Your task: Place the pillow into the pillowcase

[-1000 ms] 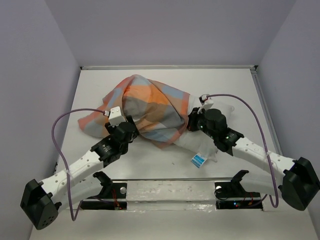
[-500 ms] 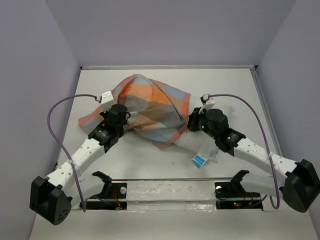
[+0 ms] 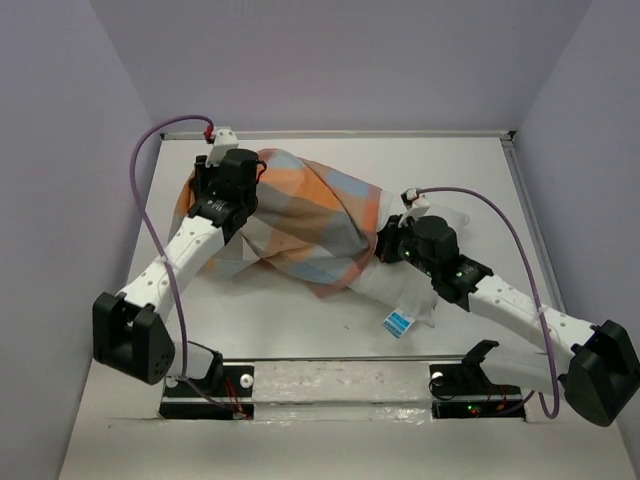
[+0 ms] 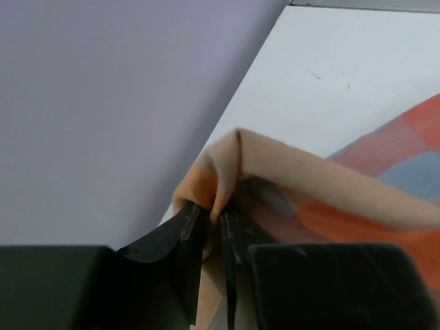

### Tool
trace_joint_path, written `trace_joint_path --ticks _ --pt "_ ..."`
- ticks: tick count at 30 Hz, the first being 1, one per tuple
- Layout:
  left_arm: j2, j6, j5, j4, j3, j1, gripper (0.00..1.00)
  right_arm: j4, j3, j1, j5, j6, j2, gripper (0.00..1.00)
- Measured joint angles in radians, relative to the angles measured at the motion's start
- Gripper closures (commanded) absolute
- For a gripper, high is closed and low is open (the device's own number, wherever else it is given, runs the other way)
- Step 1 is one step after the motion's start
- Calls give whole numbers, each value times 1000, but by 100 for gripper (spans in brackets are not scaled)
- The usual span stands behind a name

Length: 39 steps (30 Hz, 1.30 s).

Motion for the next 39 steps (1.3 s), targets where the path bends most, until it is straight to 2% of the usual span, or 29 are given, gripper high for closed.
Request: trace_joint_path --ticks 3,6,7,8,9,12,14,18,21,24,26,28,30,33,36,39 --pt "111 162 -21 164 -20 50 73 -3 0 0 -11 0 2 100" --pt "192 300 -3 329 -2 138 68 -5 0 0 -26 1 2 100" --pt "223 327 0 360 25 165 63 -4 0 -1 -35 2 4 100" --pt "267 351 13 384 77 199 47 -4 0 -3 -42 2 6 100" --pt "303 352 26 389 127 221 2 -4 0 -4 -47 2 9 100" --pt "401 288 101 345 326 262 1 -4 3 -5 -56 2 23 100" --pt "413 219 181 303 412 262 1 -4 7 -6 -63 4 32 100" --pt "305 101 354 235 436 229 1 -4 9 -6 -69 5 37 100" --pt "126 27 425 187 371 143 3 -4 10 -6 -70 5 38 100" --pt "-62 -33 430 160 273 -33 12 -5 11 -6 -82 4 38 100" --pt "-201 -105 430 162 124 -290 12 -6 13 -6 -90 3 38 100" --pt "-260 -167 428 148 16 -452 11 -18 18 -6 -92 0 38 100" --pt "-263 -241 410 143 -87 -597 10 -29 26 -6 -92 0 38 100" --pt "-161 -317 390 146 -172 -708 6 -45 32 -6 -92 -3 37 100" --pt "-27 -351 382 154 -217 -778 5 -57 33 -6 -90 -4 27 100" --pt "18 -362 385 181 -254 -810 4 -71 33 -6 -90 -7 14 100"
